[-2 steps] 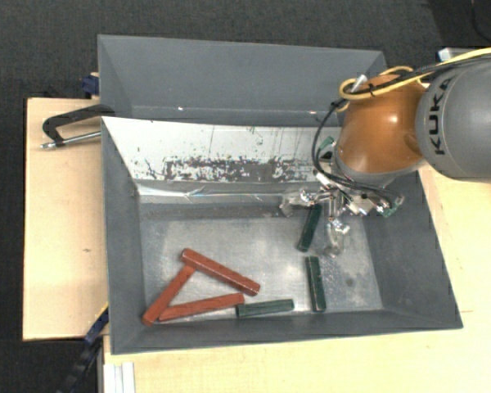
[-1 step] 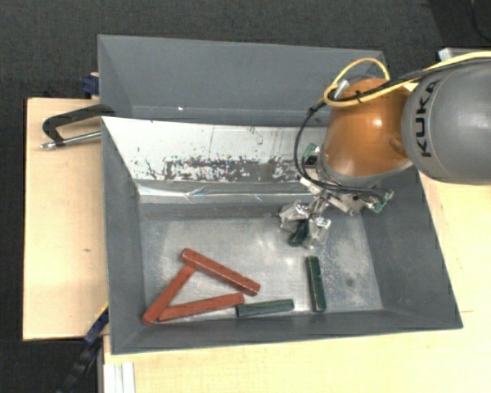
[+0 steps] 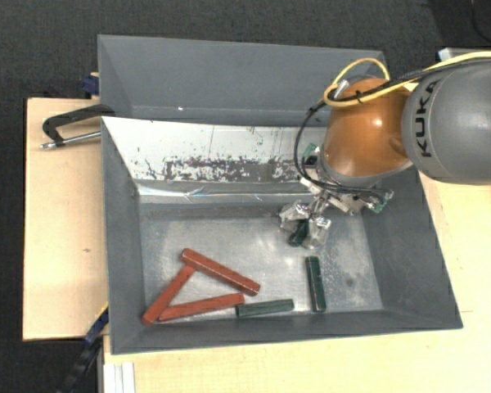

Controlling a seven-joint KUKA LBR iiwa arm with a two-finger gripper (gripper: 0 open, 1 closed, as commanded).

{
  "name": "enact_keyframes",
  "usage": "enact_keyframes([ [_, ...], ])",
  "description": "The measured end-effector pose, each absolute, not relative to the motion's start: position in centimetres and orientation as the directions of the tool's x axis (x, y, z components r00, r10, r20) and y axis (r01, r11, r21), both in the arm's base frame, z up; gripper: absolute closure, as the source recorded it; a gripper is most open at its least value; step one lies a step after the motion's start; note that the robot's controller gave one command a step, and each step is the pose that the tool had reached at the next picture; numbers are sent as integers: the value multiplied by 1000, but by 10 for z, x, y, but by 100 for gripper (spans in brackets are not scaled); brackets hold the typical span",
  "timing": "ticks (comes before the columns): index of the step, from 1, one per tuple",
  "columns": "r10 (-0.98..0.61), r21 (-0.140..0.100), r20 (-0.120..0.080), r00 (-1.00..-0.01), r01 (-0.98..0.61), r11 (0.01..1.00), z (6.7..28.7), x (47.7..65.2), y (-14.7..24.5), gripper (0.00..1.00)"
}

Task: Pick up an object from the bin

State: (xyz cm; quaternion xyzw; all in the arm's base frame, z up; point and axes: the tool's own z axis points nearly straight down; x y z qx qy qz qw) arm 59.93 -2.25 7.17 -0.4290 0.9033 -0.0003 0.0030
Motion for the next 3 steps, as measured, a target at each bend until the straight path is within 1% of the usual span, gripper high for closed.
enact_keyframes([
  [1, -775, -2, -4, -632, -775, 632, 74, 599, -22, 100],
  [2, -774, 3, -1, -633, -774, 633, 85, 598, -22, 100],
  [3, -774, 1, -2, -633, -774, 633, 103, 598, -22, 100],
])
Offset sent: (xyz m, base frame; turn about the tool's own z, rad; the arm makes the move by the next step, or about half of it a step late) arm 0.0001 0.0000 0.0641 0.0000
